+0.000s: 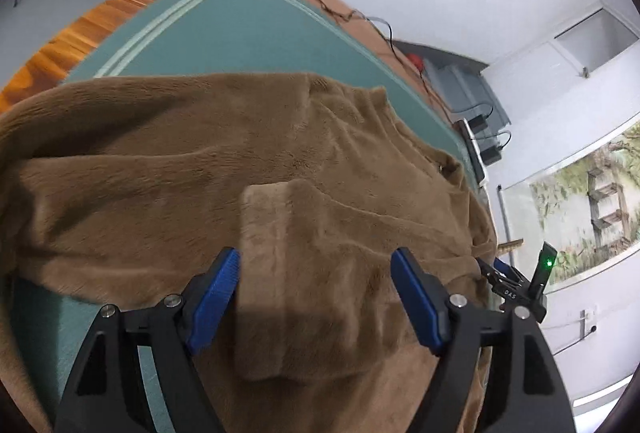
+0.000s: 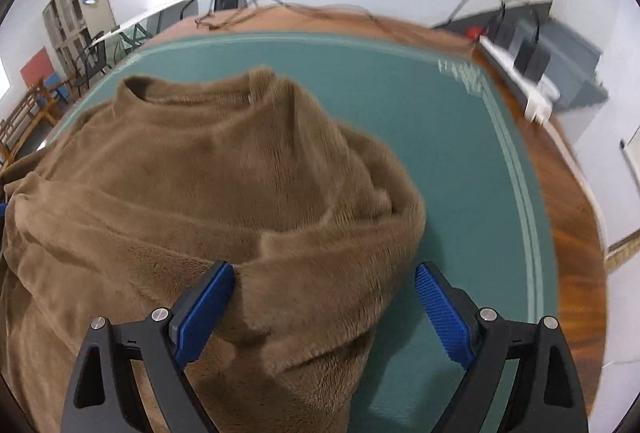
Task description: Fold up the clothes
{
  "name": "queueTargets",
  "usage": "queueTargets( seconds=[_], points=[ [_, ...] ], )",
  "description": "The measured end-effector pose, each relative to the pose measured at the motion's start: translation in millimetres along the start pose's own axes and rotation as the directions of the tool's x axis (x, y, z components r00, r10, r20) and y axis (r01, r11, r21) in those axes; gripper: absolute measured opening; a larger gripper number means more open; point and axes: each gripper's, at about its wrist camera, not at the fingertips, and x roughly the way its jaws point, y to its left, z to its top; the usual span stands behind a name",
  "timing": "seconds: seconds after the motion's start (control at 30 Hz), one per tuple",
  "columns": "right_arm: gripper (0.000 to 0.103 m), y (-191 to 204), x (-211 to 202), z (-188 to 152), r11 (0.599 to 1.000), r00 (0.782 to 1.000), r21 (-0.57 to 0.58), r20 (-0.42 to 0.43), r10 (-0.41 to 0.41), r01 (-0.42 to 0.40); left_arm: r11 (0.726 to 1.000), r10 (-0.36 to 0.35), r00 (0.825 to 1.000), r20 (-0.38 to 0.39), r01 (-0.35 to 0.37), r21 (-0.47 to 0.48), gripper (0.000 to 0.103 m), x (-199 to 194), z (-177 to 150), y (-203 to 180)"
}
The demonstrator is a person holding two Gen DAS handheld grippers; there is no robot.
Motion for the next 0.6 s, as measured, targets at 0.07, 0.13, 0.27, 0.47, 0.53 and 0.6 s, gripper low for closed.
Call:
queueTargets(
  seconds=[0.07,0.13,0.27,0.47,0.53,0.6],
  points=[
    [0.093,-2.5,5.0,-3.5,1.000,1.000,0.011,-0.003,0.024,-0.024,1.000,0.003,1.000,-0.023,-0.003,0.004,0.064,11.9,5.2,-4.8],
    [0.055,-3.2,6.0,-5.8,0.998,0.998,0.019,0.005,0.055,-0.055,1.000,-0.014,0.998,-0.057,0.013,-0.008,0.018,21.5,9.4,-6.0],
    [0.034,1.9,-8.8,-2.8,1.000,0.998,0.010,0.068,0.016,-0.017,0.998,-0.049,0.997,0.061,0.046,0.045,0.017,0.1,11.7,-26.7],
    [0.034,2.7,-22.6,4.1,0.995,0.976,0.050,0.196,-0.096,0.088,0.995,-0.065,0.975,0.214,0.046,0.091,0.017,-27.0,22.1,-43.6],
    [0.044,-5.5,-15.4,9.5,0.990,0.977,0.109,0.187,-0.106,0.087,0.997,0.006,0.986,0.166,-0.018,0.074,0.019,-6.3,25.7,-37.7],
    [0.051,-15.9,-7.1,13.4,0.978,0.973,0.164,0.172,-0.154,0.126,0.995,0.086,0.991,0.105,-0.091,0.051,0.024,15.6,26.7,-27.1]
  ],
)
